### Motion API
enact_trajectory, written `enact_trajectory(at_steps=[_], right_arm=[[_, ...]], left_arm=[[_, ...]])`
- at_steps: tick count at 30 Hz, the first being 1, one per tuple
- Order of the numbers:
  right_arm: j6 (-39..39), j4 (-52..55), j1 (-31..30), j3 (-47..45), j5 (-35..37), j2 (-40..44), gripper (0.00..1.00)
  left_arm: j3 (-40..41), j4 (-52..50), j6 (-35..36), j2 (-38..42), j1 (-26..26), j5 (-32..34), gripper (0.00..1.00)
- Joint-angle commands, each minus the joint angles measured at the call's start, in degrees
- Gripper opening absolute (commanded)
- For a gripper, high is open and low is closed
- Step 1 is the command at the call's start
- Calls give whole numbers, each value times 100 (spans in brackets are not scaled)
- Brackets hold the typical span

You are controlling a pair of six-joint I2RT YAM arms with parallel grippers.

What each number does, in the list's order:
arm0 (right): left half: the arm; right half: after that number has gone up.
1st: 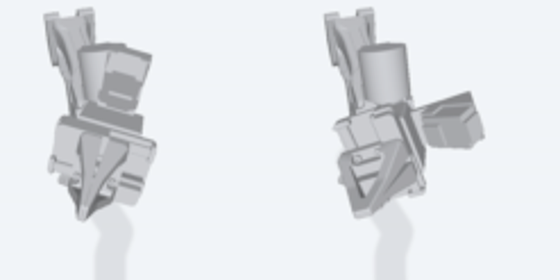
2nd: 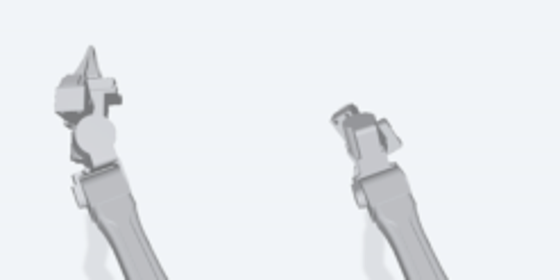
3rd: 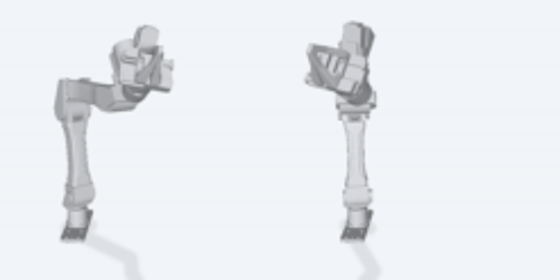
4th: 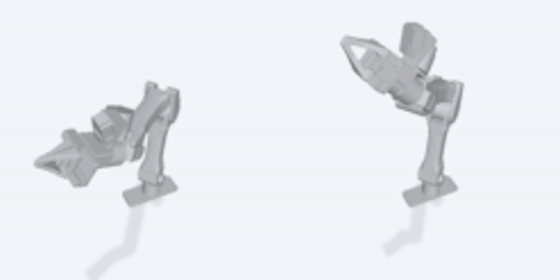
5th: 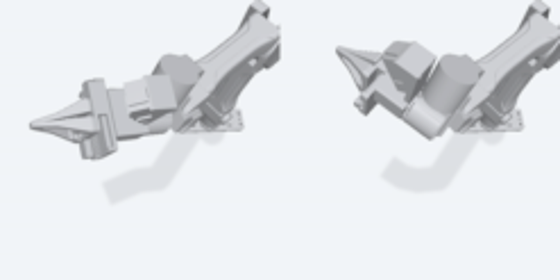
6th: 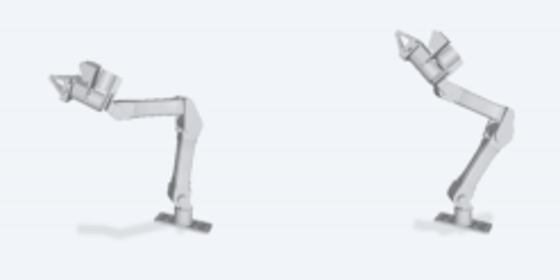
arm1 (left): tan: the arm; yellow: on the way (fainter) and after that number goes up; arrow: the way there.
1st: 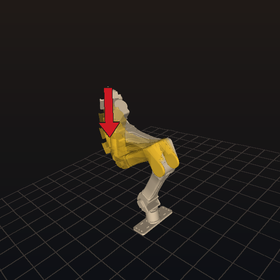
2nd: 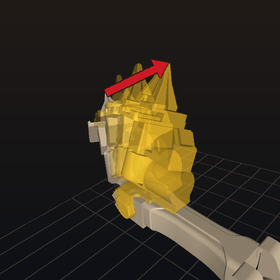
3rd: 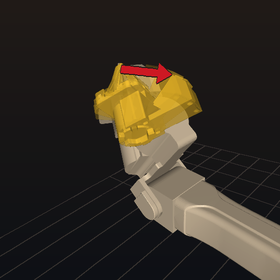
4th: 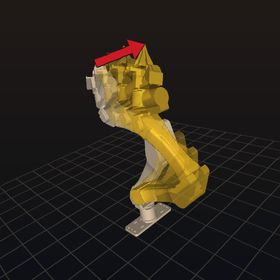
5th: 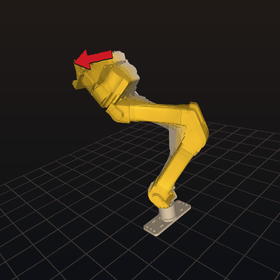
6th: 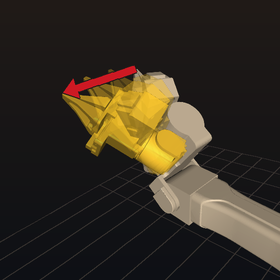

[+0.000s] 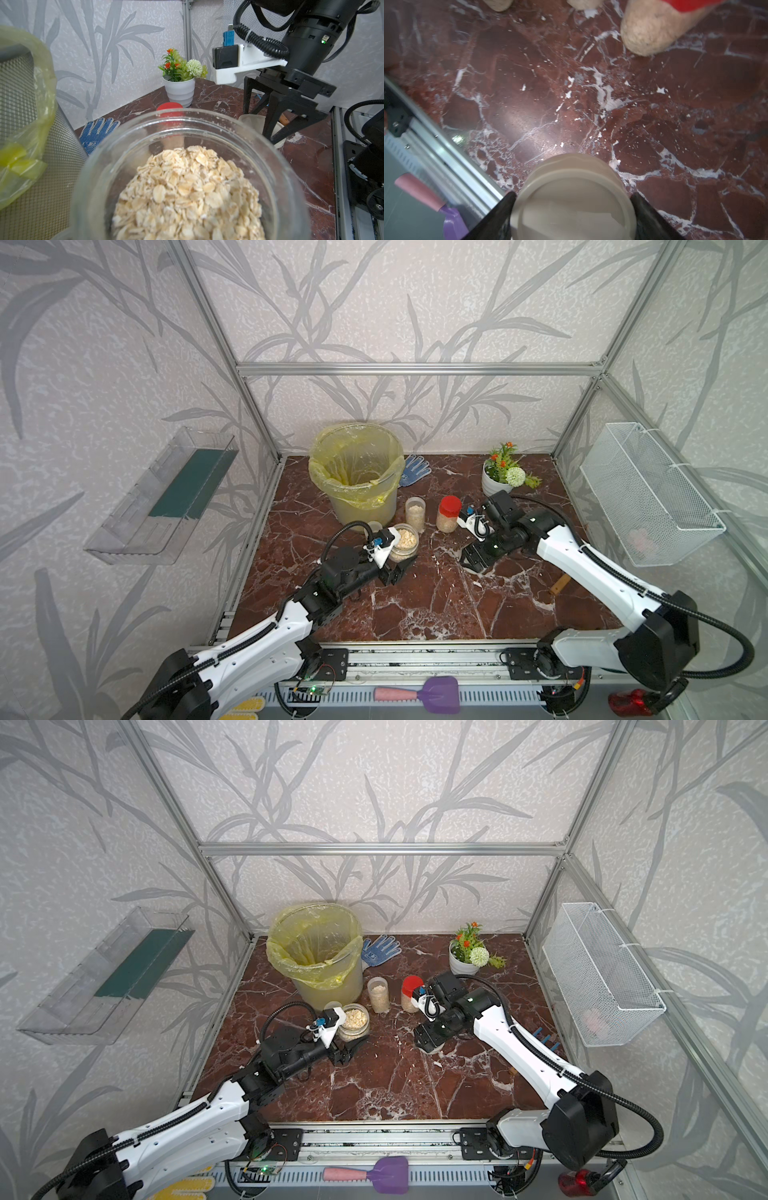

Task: Empty expired oatmeal from jars
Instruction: Place the lid at the center of the board.

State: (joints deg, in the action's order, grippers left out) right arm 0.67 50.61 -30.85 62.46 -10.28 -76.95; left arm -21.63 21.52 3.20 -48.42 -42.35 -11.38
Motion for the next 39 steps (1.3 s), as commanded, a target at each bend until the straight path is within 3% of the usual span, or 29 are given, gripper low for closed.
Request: enact_trajectory(at_steps=[1,10,22,32,39], right_arm=[[-859,-572,-88,-205,931,-152,40],[-1717,-1204,-616,-590,1657,-899,40],[-1948,-1524,-931,-544,1976,-1772,42],[-2053,-1660,-982,-765,1697,-1943,74],[-1982,-1717,-984,-877,1681,-1836,90]], left_arm=[[74,90,-106,312,21,308,0],[194,-273,-126,680,25,574,0],[290,-552,-181,984,29,816,0],[273,-746,-219,1153,29,985,0],[219,-758,-306,1151,41,1067,0]])
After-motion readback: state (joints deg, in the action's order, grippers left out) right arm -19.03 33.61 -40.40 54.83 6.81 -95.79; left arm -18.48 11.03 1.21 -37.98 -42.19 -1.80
